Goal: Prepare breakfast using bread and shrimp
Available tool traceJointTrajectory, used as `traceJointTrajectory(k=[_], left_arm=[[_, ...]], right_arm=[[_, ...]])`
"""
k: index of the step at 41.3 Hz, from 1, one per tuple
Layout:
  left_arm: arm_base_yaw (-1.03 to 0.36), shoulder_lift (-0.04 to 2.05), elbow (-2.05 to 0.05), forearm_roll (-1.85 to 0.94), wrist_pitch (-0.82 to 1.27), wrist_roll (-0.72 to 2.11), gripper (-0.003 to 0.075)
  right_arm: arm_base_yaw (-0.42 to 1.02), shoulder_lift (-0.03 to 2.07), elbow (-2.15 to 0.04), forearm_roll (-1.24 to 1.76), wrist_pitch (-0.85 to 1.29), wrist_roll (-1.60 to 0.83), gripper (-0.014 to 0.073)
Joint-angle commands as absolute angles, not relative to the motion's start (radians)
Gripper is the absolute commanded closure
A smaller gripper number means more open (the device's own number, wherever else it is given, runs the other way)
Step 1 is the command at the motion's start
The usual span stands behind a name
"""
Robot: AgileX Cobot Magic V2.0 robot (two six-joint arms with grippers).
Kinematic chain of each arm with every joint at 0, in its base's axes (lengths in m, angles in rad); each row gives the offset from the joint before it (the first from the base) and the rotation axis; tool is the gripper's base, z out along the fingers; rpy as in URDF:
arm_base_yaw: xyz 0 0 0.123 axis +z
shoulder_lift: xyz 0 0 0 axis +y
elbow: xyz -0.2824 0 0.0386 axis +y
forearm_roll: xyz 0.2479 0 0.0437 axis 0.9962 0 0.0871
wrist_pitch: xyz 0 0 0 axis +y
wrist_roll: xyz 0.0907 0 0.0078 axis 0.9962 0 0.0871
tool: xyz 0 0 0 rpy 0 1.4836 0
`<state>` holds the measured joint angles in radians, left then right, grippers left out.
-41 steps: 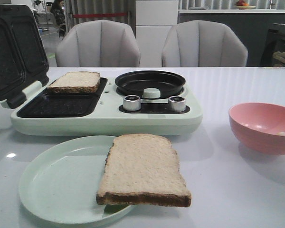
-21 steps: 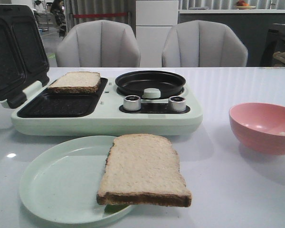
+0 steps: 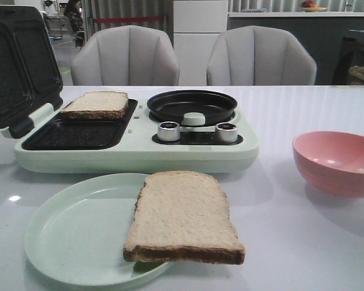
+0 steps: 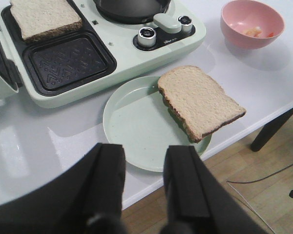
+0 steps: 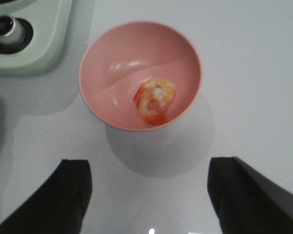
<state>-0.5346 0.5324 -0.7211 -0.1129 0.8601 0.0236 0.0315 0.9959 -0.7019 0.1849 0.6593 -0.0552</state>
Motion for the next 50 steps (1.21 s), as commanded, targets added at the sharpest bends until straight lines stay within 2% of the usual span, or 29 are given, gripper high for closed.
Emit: traceJointTrajectory(k=[1, 11, 34, 50], left_arm=[[-0.542, 0.535, -0.748, -0.127, 0.784, 0.021, 0.0461], [-0.542, 0.535, -0.748, -0.122, 0.784, 0.021, 0.0461], [-0.542, 0.535, -0.748, -0.122, 0.784, 0.021, 0.0461], [-0.542, 0.535, -0.748, -0.122, 0.784, 0.021, 0.0461]], right_arm=[[0.039, 1.051, -0.764, 0.246, 0.685, -0.104, 0.0032], [0.091, 1.230, -0.799, 0.490, 0.749, -0.296, 0.0092], [0.151, 1.567, -0.799, 1.170, 0.847, -0.849, 0.0092], [0.205, 1.740, -0.799, 1.326, 0.850, -0.944, 0.0092]])
